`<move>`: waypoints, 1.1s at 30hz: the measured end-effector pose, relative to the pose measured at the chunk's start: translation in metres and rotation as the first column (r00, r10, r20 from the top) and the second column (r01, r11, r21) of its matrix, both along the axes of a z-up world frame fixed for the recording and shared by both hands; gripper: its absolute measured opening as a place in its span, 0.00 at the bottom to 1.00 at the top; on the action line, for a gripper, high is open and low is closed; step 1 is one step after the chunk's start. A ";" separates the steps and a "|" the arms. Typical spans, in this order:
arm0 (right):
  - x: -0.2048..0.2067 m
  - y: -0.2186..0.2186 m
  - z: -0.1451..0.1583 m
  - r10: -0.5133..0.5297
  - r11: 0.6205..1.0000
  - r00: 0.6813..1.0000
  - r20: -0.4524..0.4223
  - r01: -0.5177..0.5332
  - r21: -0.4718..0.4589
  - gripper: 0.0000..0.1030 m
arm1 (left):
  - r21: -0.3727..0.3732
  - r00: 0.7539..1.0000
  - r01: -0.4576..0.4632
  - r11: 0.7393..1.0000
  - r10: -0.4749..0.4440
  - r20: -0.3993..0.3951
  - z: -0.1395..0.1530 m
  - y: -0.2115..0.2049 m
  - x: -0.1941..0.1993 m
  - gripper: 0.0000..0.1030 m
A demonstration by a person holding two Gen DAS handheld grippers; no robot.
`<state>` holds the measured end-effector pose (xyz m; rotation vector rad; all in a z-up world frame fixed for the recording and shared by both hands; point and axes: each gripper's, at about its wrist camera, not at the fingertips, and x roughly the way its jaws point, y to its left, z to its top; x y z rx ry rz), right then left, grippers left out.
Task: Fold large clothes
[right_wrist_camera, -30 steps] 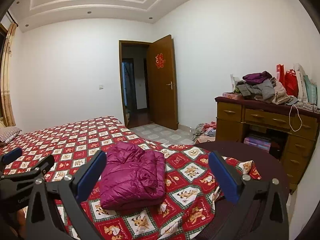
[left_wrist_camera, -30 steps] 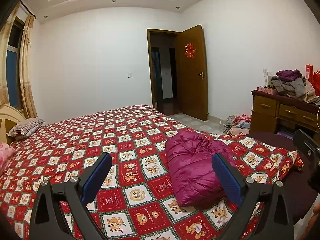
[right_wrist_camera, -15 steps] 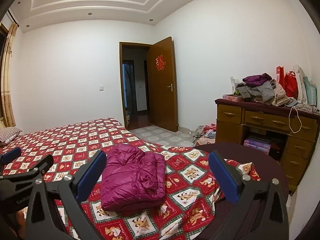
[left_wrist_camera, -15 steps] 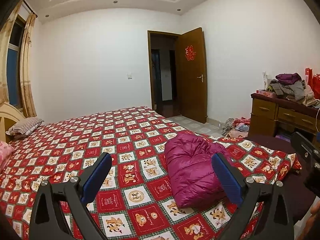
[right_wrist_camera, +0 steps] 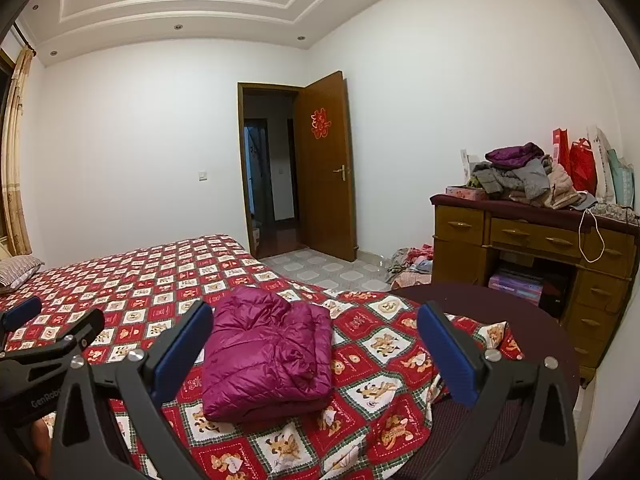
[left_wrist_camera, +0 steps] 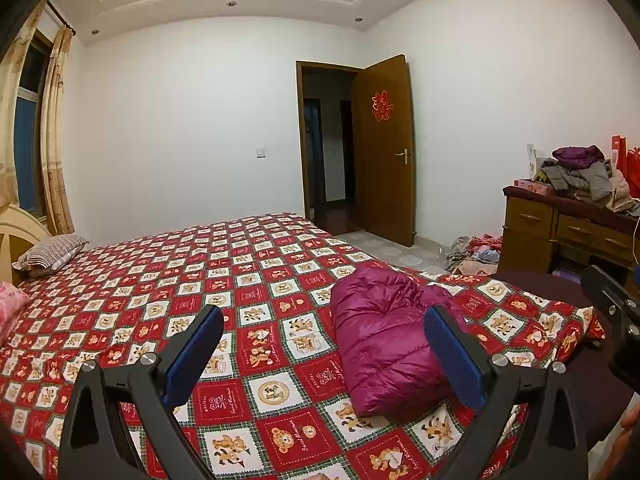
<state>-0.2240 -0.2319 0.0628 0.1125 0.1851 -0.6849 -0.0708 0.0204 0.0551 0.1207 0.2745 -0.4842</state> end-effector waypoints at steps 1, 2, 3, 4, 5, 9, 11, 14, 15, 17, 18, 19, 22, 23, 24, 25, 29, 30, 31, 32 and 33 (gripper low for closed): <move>0.000 0.000 0.000 0.000 1.000 1.000 -0.001 0.000 0.001 1.00 | -0.001 1.000 -0.001 1.000 0.001 0.001 0.000 0.000 -0.001 0.98; 0.000 0.000 0.000 0.000 1.000 1.000 -0.003 0.000 0.003 1.00 | -0.001 1.000 -0.001 1.000 0.001 0.001 0.000 0.000 -0.001 0.98; 0.001 -0.001 0.000 0.002 1.000 1.000 -0.004 -0.002 0.004 1.00 | 0.000 1.000 -0.002 1.000 0.002 0.000 0.000 -0.001 -0.001 0.98; 0.001 0.000 0.000 0.002 1.000 1.000 -0.005 -0.002 0.004 1.00 | -0.001 1.000 -0.001 1.000 0.001 0.001 0.000 0.000 -0.001 0.98; 0.001 0.000 0.000 0.002 1.000 1.000 -0.005 -0.002 0.004 1.00 | -0.002 1.000 -0.001 1.000 0.001 0.002 0.000 0.000 -0.001 0.98; 0.001 -0.001 0.000 0.001 1.000 1.000 -0.003 -0.001 0.004 1.00 | -0.007 1.000 0.002 1.000 -0.002 0.001 0.000 0.000 -0.001 0.98; 0.002 -0.001 0.000 0.001 1.000 1.000 -0.002 -0.001 0.003 1.00 | -0.005 1.000 0.003 1.000 -0.003 -0.001 -0.001 -0.001 -0.001 0.98; 0.001 -0.001 -0.001 0.002 1.000 1.000 -0.003 -0.002 0.003 1.00 | -0.002 1.000 0.002 1.000 -0.002 -0.003 -0.002 -0.001 0.000 0.98; 0.001 -0.001 0.000 0.002 1.000 1.000 -0.003 -0.002 0.004 1.00 | -0.002 1.000 0.003 1.000 -0.003 -0.004 -0.002 -0.001 -0.001 0.98; 0.001 -0.001 0.000 0.002 1.000 1.000 -0.003 -0.002 0.006 1.00 | -0.002 1.000 0.001 1.000 -0.001 -0.001 -0.002 -0.002 0.000 0.98; 0.001 -0.001 0.000 0.003 1.000 1.000 -0.003 -0.003 0.004 1.00 | -0.002 1.000 0.001 1.000 -0.001 -0.001 -0.002 -0.001 0.000 0.98; 0.001 0.000 0.000 0.001 1.000 1.000 -0.002 -0.001 0.002 1.00 | -0.001 1.000 0.002 1.000 -0.002 -0.001 -0.002 -0.001 0.000 0.98; 0.003 -0.001 -0.001 -0.001 1.000 1.000 0.001 0.001 -0.001 1.00 | -0.001 1.000 0.004 1.000 -0.004 -0.002 -0.002 -0.001 0.000 0.98; 0.003 -0.001 -0.001 0.000 1.000 1.000 -0.001 0.000 0.000 1.00 | -0.001 1.000 0.005 1.000 -0.005 -0.004 -0.002 -0.001 0.000 0.98; 0.003 -0.001 -0.001 -0.001 1.000 1.000 -0.003 0.001 0.001 1.00 | 0.001 1.000 0.007 1.000 -0.007 -0.004 -0.002 -0.002 -0.001 0.98; 0.003 -0.002 -0.001 -0.001 1.000 1.000 -0.003 0.001 0.003 1.00 | 0.002 1.000 0.009 1.000 -0.009 -0.003 -0.003 -0.001 -0.001 0.98; 0.003 -0.002 0.000 -0.003 1.000 1.000 -0.002 0.003 0.002 1.00 | 0.005 1.000 0.014 1.000 -0.014 -0.001 -0.002 -0.001 -0.001 0.98; 0.003 -0.001 0.000 -0.004 1.000 1.000 0.000 0.004 0.000 1.00 | 0.005 1.000 0.013 1.000 -0.013 -0.001 -0.002 -0.001 -0.001 0.98; 0.003 -0.001 0.000 -0.004 1.000 1.000 0.001 0.004 -0.001 1.00 | 0.004 1.000 0.013 1.000 -0.013 -0.001 -0.002 -0.001 -0.001 0.98; 0.003 -0.001 0.000 -0.005 1.000 1.000 0.001 0.005 -0.003 1.00 | 0.004 1.000 0.013 1.000 -0.013 -0.002 -0.002 -0.001 -0.001 0.98; 0.003 -0.001 0.000 -0.005 1.000 1.000 0.002 0.005 -0.004 1.00 | 0.003 1.000 0.013 1.000 -0.013 -0.002 -0.002 -0.001 -0.001 0.98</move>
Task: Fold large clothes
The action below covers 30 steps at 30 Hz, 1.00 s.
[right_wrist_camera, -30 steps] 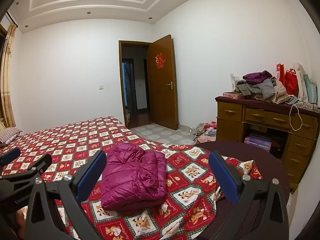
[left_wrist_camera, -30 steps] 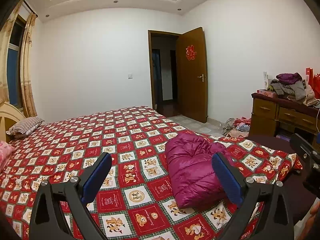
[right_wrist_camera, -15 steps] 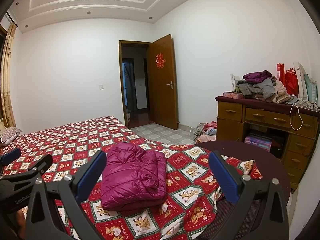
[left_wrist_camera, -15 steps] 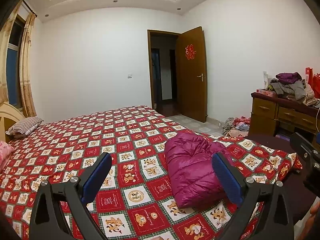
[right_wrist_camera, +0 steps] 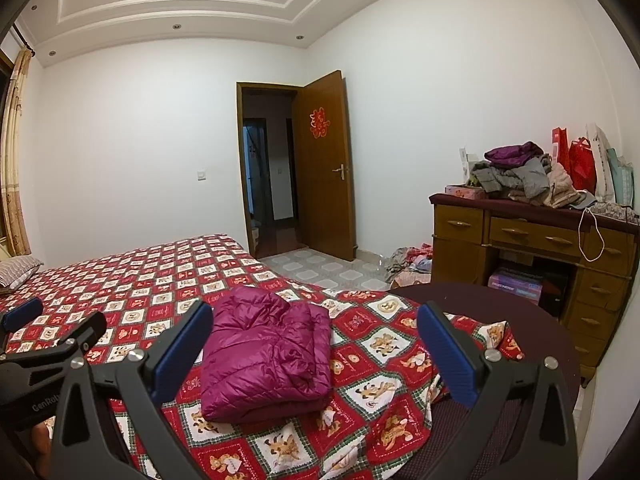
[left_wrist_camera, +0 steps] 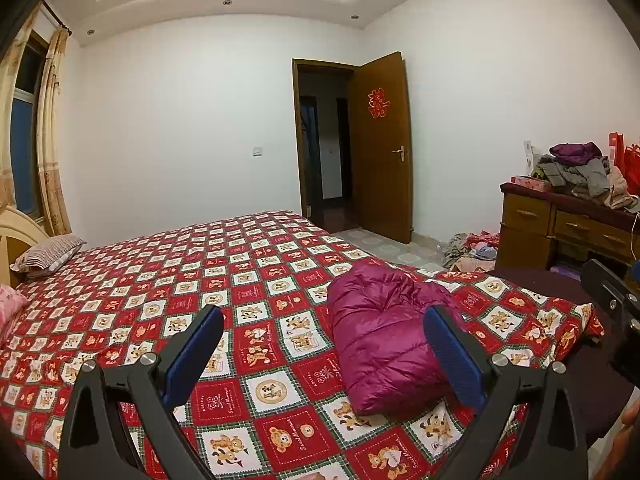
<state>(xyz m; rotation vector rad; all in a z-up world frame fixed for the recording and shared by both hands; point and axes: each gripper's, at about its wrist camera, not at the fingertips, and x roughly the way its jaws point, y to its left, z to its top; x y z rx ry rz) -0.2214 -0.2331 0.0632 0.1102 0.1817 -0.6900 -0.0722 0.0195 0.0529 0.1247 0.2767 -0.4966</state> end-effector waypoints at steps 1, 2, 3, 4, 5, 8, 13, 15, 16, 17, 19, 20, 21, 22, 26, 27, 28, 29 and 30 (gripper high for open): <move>0.000 0.000 0.000 0.000 1.000 1.000 0.001 0.000 0.000 1.00 | 0.000 1.000 0.001 1.000 -0.001 0.000 0.000 0.001 0.000 0.98; 0.000 0.000 0.000 0.001 1.000 1.000 0.000 -0.001 0.000 1.00 | 0.000 1.000 0.001 1.000 -0.001 0.000 0.000 0.001 0.000 0.98; 0.001 0.000 0.000 0.001 1.000 1.000 -0.001 -0.001 0.001 1.00 | -0.001 1.000 0.002 1.000 -0.002 0.001 0.000 0.001 0.000 0.98; 0.000 0.000 0.000 0.000 1.000 1.000 -0.001 0.000 0.001 1.00 | -0.001 1.000 0.002 1.000 -0.002 0.001 0.000 0.001 0.000 0.98; 0.000 0.001 0.000 0.000 1.000 1.000 -0.001 0.000 0.001 1.00 | 0.000 1.000 0.002 1.000 -0.002 0.002 0.000 0.001 0.000 0.98; 0.000 0.001 0.000 -0.001 1.000 1.000 -0.002 0.001 -0.001 1.00 | 0.005 1.000 0.006 1.000 -0.006 0.009 0.000 0.000 -0.001 0.98; 0.001 0.000 -0.002 -0.003 1.000 1.000 -0.001 0.003 0.001 1.00 | 0.000 1.000 0.005 1.000 -0.005 -0.004 -0.001 -0.002 0.001 0.98; 0.001 -0.001 -0.002 -0.003 1.000 1.000 -0.002 0.003 0.003 1.00 | -0.002 1.000 0.002 1.000 -0.002 -0.011 -0.001 -0.002 0.004 0.98; 0.001 -0.001 -0.002 -0.003 1.000 1.000 -0.001 0.003 0.003 1.00 | -0.003 1.000 0.001 1.000 -0.002 -0.014 -0.001 -0.003 0.004 0.98; 0.001 -0.002 -0.002 -0.002 1.000 1.000 -0.001 0.002 0.002 1.00 | -0.004 1.000 0.002 1.000 -0.002 -0.016 -0.001 -0.003 0.005 0.98; 0.002 -0.002 -0.003 -0.001 1.000 1.000 -0.002 0.001 0.005 1.00 | -0.004 1.000 0.002 1.000 -0.002 -0.016 -0.002 -0.002 0.007 0.98; 0.001 -0.002 -0.004 -0.002 1.000 1.000 -0.003 0.002 0.006 1.00 | -0.003 1.000 0.001 1.000 -0.001 -0.015 -0.002 -0.002 0.007 0.98; 0.002 -0.002 -0.004 -0.002 1.000 1.000 -0.003 0.002 0.006 1.00 | -0.003 1.000 0.001 1.000 -0.001 -0.015 -0.002 -0.002 0.008 0.98; 0.002 -0.002 -0.005 -0.001 1.000 1.000 -0.004 0.001 0.007 1.00 | -0.002 1.000 0.002 1.000 -0.002 -0.016 -0.002 -0.002 0.009 0.98; 0.003 -0.002 -0.007 -0.002 1.000 1.000 -0.006 0.002 0.012 1.00 | 0.001 1.000 0.003 1.000 -0.003 -0.018 -0.003 -0.003 0.010 0.98; 0.003 -0.003 -0.007 -0.002 1.000 1.000 -0.006 0.002 0.011 1.00 | 0.001 1.000 0.003 1.000 -0.003 -0.018 -0.003 -0.003 0.010 0.98; 0.003 -0.003 -0.007 -0.002 1.000 1.000 -0.006 0.002 0.011 1.00 | 0.000 1.000 0.004 1.000 -0.004 -0.018 -0.003 -0.003 0.010 0.98; 0.003 -0.003 -0.007 -0.002 1.000 1.000 -0.007 0.002 0.010 1.00 | 0.000 1.000 0.003 1.000 -0.003 -0.018 -0.003 -0.003 0.011 0.98; 0.003 -0.003 -0.007 -0.002 1.000 1.000 -0.007 0.003 0.010 1.00 | -0.001 1.000 0.003 1.000 -0.003 -0.017 -0.003 -0.003 0.010 0.98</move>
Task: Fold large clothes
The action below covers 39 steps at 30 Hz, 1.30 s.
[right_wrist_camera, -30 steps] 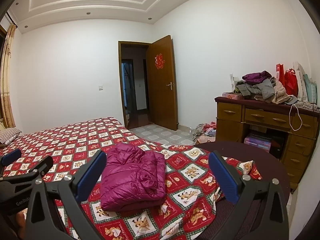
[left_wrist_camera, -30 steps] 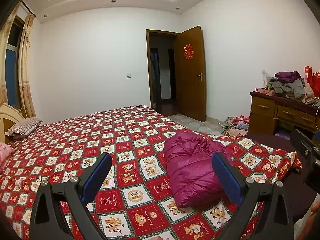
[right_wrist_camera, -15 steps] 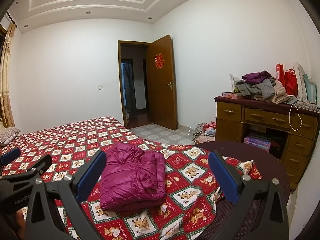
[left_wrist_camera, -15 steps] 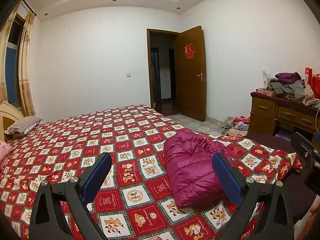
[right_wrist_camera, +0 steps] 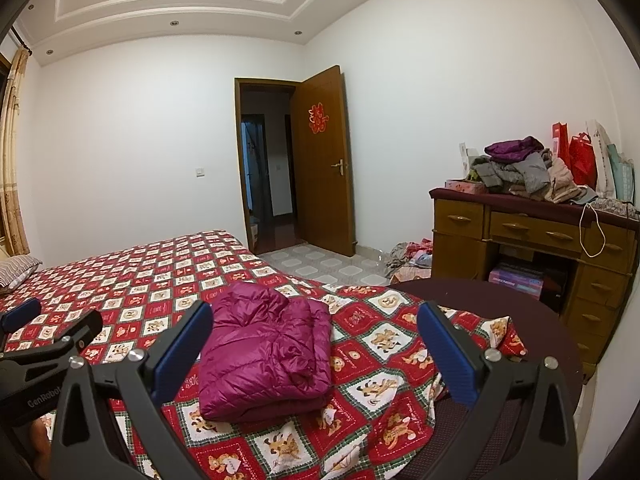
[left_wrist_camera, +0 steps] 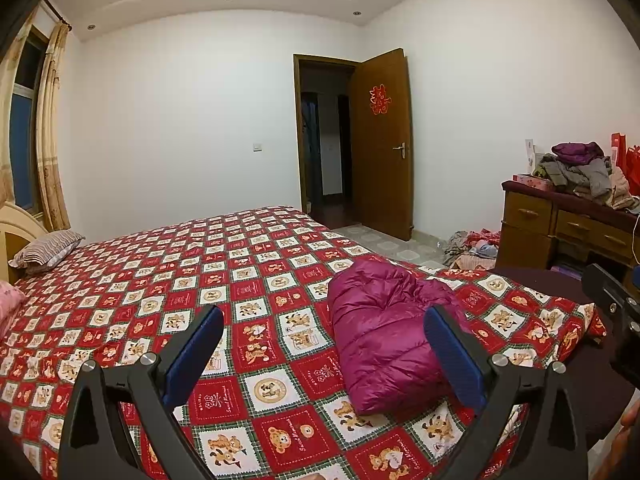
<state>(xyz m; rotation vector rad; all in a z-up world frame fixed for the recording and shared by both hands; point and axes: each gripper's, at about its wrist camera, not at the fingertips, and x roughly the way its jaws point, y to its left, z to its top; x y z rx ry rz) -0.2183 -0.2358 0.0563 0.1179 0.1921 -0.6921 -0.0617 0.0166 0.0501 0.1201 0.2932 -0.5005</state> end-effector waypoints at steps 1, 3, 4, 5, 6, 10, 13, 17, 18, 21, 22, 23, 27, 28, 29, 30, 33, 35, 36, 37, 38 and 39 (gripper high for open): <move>0.000 0.000 0.000 0.000 1.000 1.000 0.000 0.000 0.000 1.00 | -0.001 1.000 0.000 1.000 0.000 0.002 -0.001 0.001 0.001 0.98; 0.000 0.000 0.000 0.000 1.000 1.000 0.001 0.000 0.000 1.00 | -0.007 1.000 -0.001 1.000 0.001 0.007 -0.001 0.002 0.002 0.98; 0.000 0.000 0.000 0.001 1.000 1.000 0.001 -0.001 0.000 1.00 | -0.010 1.000 -0.004 1.000 0.004 0.011 -0.001 0.003 0.003 0.98; 0.000 0.000 0.000 0.001 1.000 1.000 0.001 -0.001 -0.001 1.00 | -0.013 1.000 -0.009 1.000 0.009 0.017 0.000 0.004 0.003 0.98; 0.000 0.000 0.000 0.000 1.000 1.000 0.000 0.000 -0.002 1.00 | -0.018 1.000 -0.017 1.000 0.017 0.025 0.000 0.005 0.003 0.98; 0.003 -0.001 -0.002 -0.004 1.000 1.000 -0.002 0.004 -0.002 1.00 | -0.040 0.998 -0.026 0.999 0.028 0.048 0.002 0.008 0.005 0.98; 0.005 -0.002 -0.004 -0.006 1.000 1.000 -0.006 0.006 -0.001 1.00 | -0.032 0.999 -0.023 0.999 0.024 0.041 0.003 0.007 0.009 0.98; 0.007 -0.003 -0.005 -0.007 1.000 1.000 -0.007 0.007 0.005 1.00 | -0.022 0.999 -0.022 1.000 0.022 0.025 0.002 0.005 0.015 0.98; 0.008 -0.004 -0.005 -0.008 1.000 1.000 -0.009 0.008 0.006 1.00 | -0.022 0.999 -0.022 1.000 0.022 0.024 0.002 0.005 0.016 0.98; 0.009 -0.005 -0.005 -0.008 1.000 1.000 -0.011 0.008 0.010 1.00 | -0.017 0.999 -0.022 1.000 0.022 0.024 0.002 0.004 0.018 0.98; 0.009 -0.005 -0.005 -0.009 1.000 1.000 -0.011 0.009 0.009 1.00 | -0.016 0.999 -0.021 1.000 0.022 0.024 0.002 0.004 0.019 0.98; 0.010 -0.005 -0.005 -0.009 1.000 1.000 -0.012 0.009 0.009 1.00 | -0.014 0.999 -0.022 1.000 0.022 0.023 0.002 0.003 0.020 0.98; 0.010 -0.006 -0.005 -0.009 1.000 1.000 -0.012 0.009 0.009 1.00 | -0.012 1.000 -0.020 1.000 0.020 0.018 0.001 0.002 0.022 0.98; 0.011 -0.007 -0.005 -0.009 1.000 1.000 -0.012 0.009 0.009 1.00 | -0.012 1.000 -0.018 1.000 0.018 0.015 0.001 0.002 0.023 0.98; 0.011 -0.007 -0.005 -0.009 1.000 1.000 -0.013 0.009 0.010 1.00 | -0.013 1.000 -0.018 1.000 0.018 0.012 0.000 0.001 0.025 0.98; 0.012 -0.007 -0.005 -0.009 1.000 1.000 -0.014 0.009 0.011 1.00 | -0.014 1.000 -0.018 1.000 0.018 0.009 0.000 0.001 0.026 0.98; 0.012 -0.008 -0.005 -0.010 1.000 1.000 -0.013 0.010 0.011 1.00 | -0.026 1.000 -0.008 1.000 0.007 -0.013 0.000 0.002 0.031 0.98; 0.012 -0.008 -0.005 -0.009 1.000 1.000 -0.014 0.009 0.014 1.00 | -0.049 0.999 0.016 0.999 -0.018 -0.048 -0.001 0.004 0.037 0.98; 0.012 -0.008 -0.005 -0.009 1.000 1.000 -0.015 0.009 0.015 1.00 | -0.061 0.998 0.027 0.998 -0.031 -0.062 -0.002 0.005 0.040 0.98; 0.012 -0.009 -0.005 -0.009 1.000 1.000 -0.015 0.010 0.015 1.00 | -0.068 0.997 0.034 0.997 -0.039 -0.070 -0.002 0.006 0.041 0.98; 0.013 -0.010 -0.006 -0.010 1.000 1.000 -0.017 0.011 0.018 1.00 | -0.073 0.996 0.041 0.996 -0.046 -0.076 -0.002 0.007 0.043 0.98; 0.014 -0.009 -0.007 -0.010 1.000 1.000 -0.019 0.010 0.022 1.00 | -0.076 0.995 0.044 0.996 -0.050 -0.081 -0.003 0.007 0.044 0.98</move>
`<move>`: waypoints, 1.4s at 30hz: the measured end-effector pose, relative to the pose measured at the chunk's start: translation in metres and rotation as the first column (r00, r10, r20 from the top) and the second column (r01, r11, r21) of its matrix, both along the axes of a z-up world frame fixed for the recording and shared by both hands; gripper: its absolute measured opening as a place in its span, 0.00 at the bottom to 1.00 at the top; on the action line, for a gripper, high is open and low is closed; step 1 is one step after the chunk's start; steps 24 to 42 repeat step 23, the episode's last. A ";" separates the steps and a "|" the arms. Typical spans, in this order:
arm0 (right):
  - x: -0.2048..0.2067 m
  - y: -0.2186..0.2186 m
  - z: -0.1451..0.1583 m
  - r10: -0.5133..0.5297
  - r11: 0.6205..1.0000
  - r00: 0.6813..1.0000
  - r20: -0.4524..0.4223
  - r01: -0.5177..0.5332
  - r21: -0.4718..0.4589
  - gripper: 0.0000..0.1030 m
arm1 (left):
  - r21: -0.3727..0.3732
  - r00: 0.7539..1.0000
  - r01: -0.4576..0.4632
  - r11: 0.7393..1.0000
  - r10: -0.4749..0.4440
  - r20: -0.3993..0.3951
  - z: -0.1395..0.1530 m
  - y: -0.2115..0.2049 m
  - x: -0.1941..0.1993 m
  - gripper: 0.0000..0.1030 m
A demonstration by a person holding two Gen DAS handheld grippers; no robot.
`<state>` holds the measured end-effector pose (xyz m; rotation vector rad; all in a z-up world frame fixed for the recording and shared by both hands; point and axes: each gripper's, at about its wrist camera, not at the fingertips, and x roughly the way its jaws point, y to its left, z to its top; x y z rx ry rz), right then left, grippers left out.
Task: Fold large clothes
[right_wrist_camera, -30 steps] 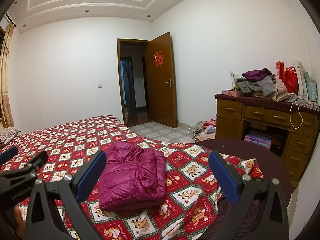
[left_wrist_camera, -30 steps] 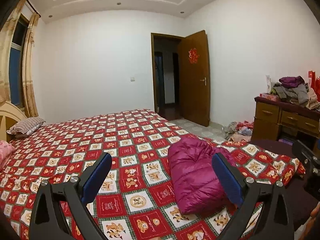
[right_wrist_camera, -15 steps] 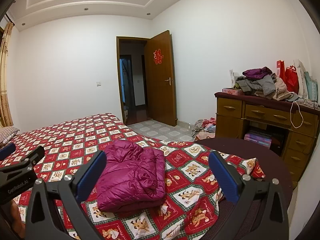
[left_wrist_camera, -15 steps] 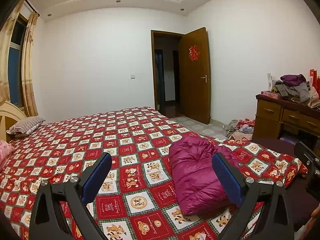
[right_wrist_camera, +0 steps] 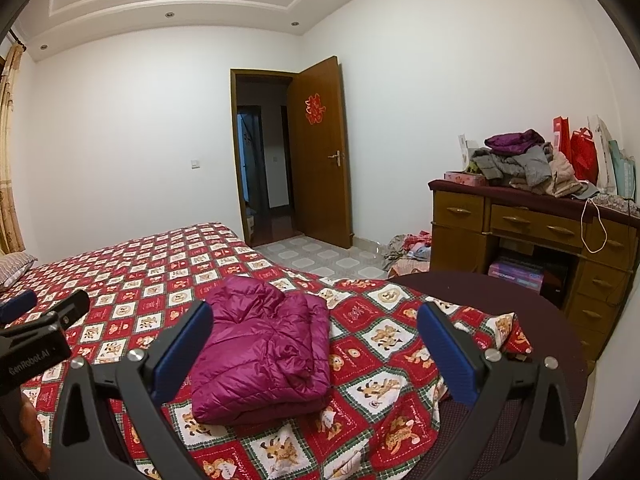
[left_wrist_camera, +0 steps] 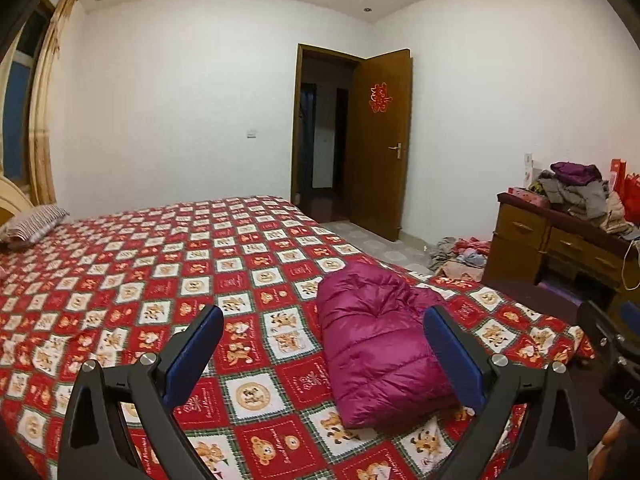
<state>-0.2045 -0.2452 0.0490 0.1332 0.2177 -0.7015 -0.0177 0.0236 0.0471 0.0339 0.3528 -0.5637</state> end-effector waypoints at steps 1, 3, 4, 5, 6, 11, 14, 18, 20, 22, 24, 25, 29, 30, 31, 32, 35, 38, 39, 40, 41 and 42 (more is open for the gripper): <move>0.001 -0.001 -0.002 0.000 1.000 1.000 -0.002 0.000 0.004 1.00 | 0.001 1.000 0.004 1.000 -0.004 -0.001 -0.001 0.000 0.001 0.98; 0.003 -0.001 -0.004 0.000 1.000 1.000 -0.007 0.001 0.008 1.00 | 0.011 1.000 -0.004 1.000 0.004 0.010 -0.002 -0.001 0.001 0.98; 0.004 0.000 -0.004 0.000 1.000 1.000 -0.009 0.000 0.010 1.00 | 0.020 1.000 -0.011 1.000 0.011 0.017 -0.003 -0.002 0.001 0.98; 0.004 0.000 -0.005 0.000 1.000 1.000 -0.012 0.000 0.010 1.00 | 0.025 1.000 -0.014 1.000 0.014 0.015 -0.004 -0.002 0.002 0.98; 0.005 0.000 -0.005 0.000 1.000 1.000 -0.013 0.000 0.012 1.00 | 0.026 1.000 -0.013 1.000 0.013 0.006 -0.004 -0.002 0.004 0.98; 0.008 0.000 -0.005 -0.001 1.000 1.000 -0.020 0.001 0.016 1.00 | 0.053 0.999 -0.038 0.998 0.037 0.008 -0.009 -0.004 0.010 0.98; 0.010 -0.001 -0.006 -0.003 1.000 1.000 -0.028 0.003 0.026 1.00 | 0.059 0.999 -0.046 0.997 0.046 -0.001 -0.011 -0.003 0.014 0.98; 0.014 -0.004 -0.006 -0.005 0.999 0.999 -0.037 0.007 0.043 1.00 | 0.055 0.999 -0.046 0.997 0.048 -0.024 -0.013 0.001 0.022 0.98; 0.017 -0.005 -0.006 -0.005 0.999 0.999 -0.041 0.007 0.049 1.00 | 0.057 0.998 -0.051 0.997 0.053 -0.030 -0.014 0.003 0.025 0.98; 0.021 -0.007 -0.006 -0.008 0.999 0.999 -0.044 0.010 0.047 1.00 | 0.061 0.998 -0.057 0.996 0.059 -0.035 -0.016 0.004 0.029 0.98; 0.023 -0.007 -0.006 -0.009 0.999 0.999 -0.048 0.011 0.047 1.00 | 0.065 0.997 -0.059 0.996 0.062 -0.040 -0.016 0.005 0.032 0.98; 0.023 -0.007 -0.006 -0.009 0.999 0.999 -0.048 0.011 0.047 1.00 | 0.065 0.997 -0.059 0.996 0.062 -0.040 -0.016 0.005 0.032 0.98; 0.023 -0.007 -0.006 -0.009 0.999 0.999 -0.048 0.011 0.047 1.00 | 0.065 0.997 -0.059 0.996 0.062 -0.040 -0.016 0.005 0.032 0.98; 0.023 -0.007 -0.006 -0.009 0.999 0.999 -0.048 0.011 0.047 1.00 | 0.065 0.997 -0.059 0.996 0.062 -0.040 -0.016 0.005 0.032 0.98; 0.023 -0.007 -0.006 -0.009 0.999 0.999 -0.048 0.011 0.047 1.00 | 0.065 0.997 -0.059 0.996 0.062 -0.040 -0.016 0.005 0.032 0.98; 0.023 -0.007 -0.006 -0.009 0.999 0.999 -0.048 0.011 0.047 1.00 | 0.065 0.997 -0.059 0.996 0.062 -0.040 -0.016 0.005 0.032 0.98; 0.023 -0.007 -0.006 -0.009 0.999 0.999 -0.048 0.011 0.047 1.00 | 0.065 0.997 -0.059 0.996 0.062 -0.040 -0.016 0.005 0.032 0.98; 0.023 -0.007 -0.006 -0.009 0.999 0.999 -0.048 0.011 0.047 1.00 | 0.065 0.997 -0.059 0.996 0.062 -0.040 -0.016 0.005 0.032 0.98; 0.023 -0.007 -0.006 -0.009 0.999 0.999 -0.048 0.011 0.047 1.00 | 0.065 0.997 -0.059 0.996 0.062 -0.040 -0.016 0.005 0.032 0.98; 0.023 -0.007 -0.006 -0.009 0.999 0.999 -0.048 0.011 0.047 1.00 | 0.065 0.997 -0.059 0.996 0.062 -0.040 -0.016 0.005 0.032 0.98; 0.023 -0.007 -0.006 -0.009 0.999 0.999 -0.048 0.011 0.047 1.00 | 0.065 0.997 -0.059 0.996 0.062 -0.040 -0.016 0.005 0.032 0.98; 0.023 -0.007 -0.006 -0.009 0.999 0.999 -0.048 0.011 0.047 1.00 | 0.065 0.997 -0.059 0.996 0.062 -0.040 -0.016 0.005 0.032 0.98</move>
